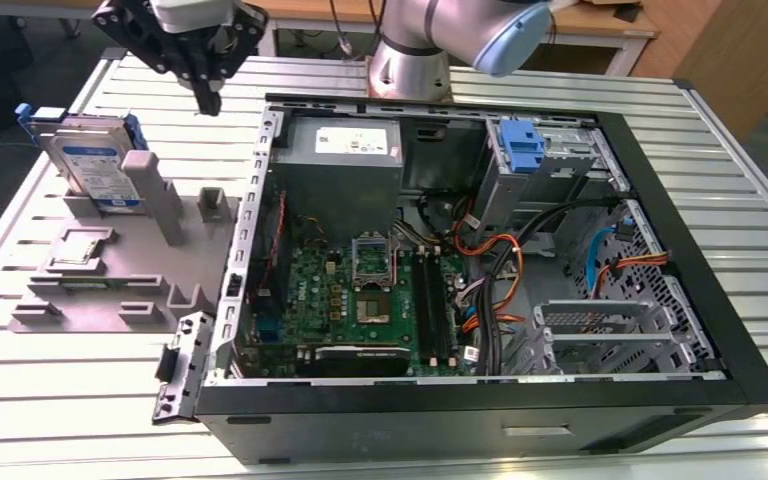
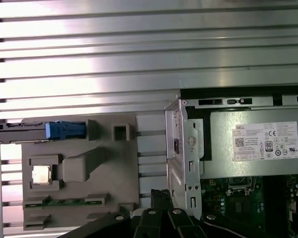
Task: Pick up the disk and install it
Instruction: 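Reach for the disk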
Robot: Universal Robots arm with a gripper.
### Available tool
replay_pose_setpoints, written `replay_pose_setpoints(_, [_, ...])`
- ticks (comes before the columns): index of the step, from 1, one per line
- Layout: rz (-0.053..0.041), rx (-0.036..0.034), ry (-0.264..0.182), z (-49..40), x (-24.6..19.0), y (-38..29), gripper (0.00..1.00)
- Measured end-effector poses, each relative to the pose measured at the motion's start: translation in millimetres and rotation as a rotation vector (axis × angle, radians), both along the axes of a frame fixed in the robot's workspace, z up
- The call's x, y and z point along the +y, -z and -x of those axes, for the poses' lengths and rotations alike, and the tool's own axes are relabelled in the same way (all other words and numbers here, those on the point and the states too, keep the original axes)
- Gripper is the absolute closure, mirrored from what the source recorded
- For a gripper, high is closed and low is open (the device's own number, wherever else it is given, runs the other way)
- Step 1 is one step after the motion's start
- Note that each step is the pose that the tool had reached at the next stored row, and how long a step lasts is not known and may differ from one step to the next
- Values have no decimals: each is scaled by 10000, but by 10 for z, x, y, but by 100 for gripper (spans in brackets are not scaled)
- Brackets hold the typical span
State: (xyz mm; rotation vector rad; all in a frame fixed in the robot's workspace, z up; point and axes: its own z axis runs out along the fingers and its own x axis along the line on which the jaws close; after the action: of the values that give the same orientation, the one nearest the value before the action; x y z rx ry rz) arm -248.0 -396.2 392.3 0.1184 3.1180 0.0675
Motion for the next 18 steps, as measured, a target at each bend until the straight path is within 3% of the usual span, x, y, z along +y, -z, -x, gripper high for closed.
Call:
replay_pose_setpoints(7, [0, 98, 1, 191, 13, 3, 89])
replay_pose_setpoints(18, [0, 197, 11, 395, 15, 10, 89])
